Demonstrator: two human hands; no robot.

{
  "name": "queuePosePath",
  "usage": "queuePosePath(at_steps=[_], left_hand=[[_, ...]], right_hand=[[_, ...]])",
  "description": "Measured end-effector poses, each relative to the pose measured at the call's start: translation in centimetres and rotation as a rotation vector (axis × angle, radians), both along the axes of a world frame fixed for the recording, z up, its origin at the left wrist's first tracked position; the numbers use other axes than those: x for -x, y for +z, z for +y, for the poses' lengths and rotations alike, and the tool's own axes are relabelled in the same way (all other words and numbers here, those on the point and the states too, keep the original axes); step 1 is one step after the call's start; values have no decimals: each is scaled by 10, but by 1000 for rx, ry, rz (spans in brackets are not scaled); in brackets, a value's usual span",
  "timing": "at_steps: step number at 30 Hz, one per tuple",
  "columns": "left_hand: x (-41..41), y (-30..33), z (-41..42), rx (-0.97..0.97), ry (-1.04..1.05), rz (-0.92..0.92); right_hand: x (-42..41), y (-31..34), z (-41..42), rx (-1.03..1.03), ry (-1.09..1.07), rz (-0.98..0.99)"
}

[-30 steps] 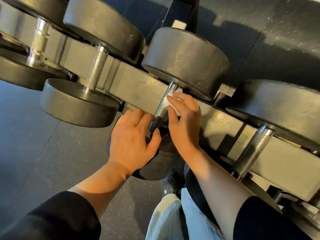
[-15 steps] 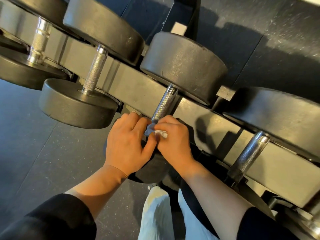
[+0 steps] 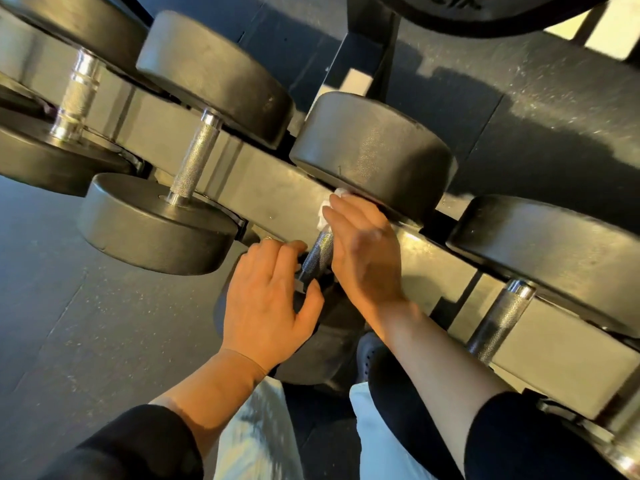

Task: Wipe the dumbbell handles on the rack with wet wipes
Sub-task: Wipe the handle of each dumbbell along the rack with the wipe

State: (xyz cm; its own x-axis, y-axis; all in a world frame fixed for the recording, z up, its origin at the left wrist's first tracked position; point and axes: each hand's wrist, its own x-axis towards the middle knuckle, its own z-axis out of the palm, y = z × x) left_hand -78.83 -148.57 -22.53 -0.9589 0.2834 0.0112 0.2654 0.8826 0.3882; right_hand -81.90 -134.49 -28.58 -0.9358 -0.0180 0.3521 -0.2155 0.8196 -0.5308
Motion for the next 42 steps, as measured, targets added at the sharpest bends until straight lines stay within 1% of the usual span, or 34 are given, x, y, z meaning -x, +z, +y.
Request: queuePosePath(at_steps=[2,5,7,9,10,11,13,15,17,18,20,22,25,27,28,31,33,37,42], left_hand=[[0,-1,-1,-16,14,-3],[2,-3,-5,-104,28,10],[3,-5,-8,-228,50,26],[6,-5,-14,-377,107,6],[8,-5,-19,-420,123,-8],[12,-7,-24,-425,117,-21],[23,-13,-35,-367,67,-51],[36,-22,-47,-328,5,-100],[46,-34,-59,-322,-87,-160],[48,-39,-64,-337,-125,-199],[49,-46,-70,-406,-154,-268],[49,-49,-71,-468,-151,-268],[48,-50,-71,-519,-137,-261],[49,-50,-71,-546,-121,-271],[49,-51,-71,-550,-113,-279],[48,-52,-70,-540,-105,-306],[47,-53,-70,-526,-113,-293],[48,-55,-70,-528,-126,-277],[49,-55,-71,-568,-141,-278]], right_hand=[[-3,-2,-2,-30,16,45],[-5,6,-4,-111,63,-64],[-8,11,-6,-111,50,-87],[-15,14,-8,-107,26,-100],[-19,16,-9,-105,22,-120],[-23,17,-11,-96,30,-151],[-33,20,-15,-63,60,-241],[-41,26,-20,3,67,-386],[-44,33,-24,56,52,-488],[-44,37,-26,47,49,-513],[-40,46,-32,-25,39,-528],[-32,50,-38,-74,-12,-501],[-16,52,-48,-127,-110,-361],[3,51,-49,-233,-105,-276],[14,49,-48,-312,-91,-280],[31,41,-45,-658,-21,-413],[27,38,-46,-751,23,-484],[12,41,-53,-725,59,-503],[-2,41,-51,-553,149,-557]])
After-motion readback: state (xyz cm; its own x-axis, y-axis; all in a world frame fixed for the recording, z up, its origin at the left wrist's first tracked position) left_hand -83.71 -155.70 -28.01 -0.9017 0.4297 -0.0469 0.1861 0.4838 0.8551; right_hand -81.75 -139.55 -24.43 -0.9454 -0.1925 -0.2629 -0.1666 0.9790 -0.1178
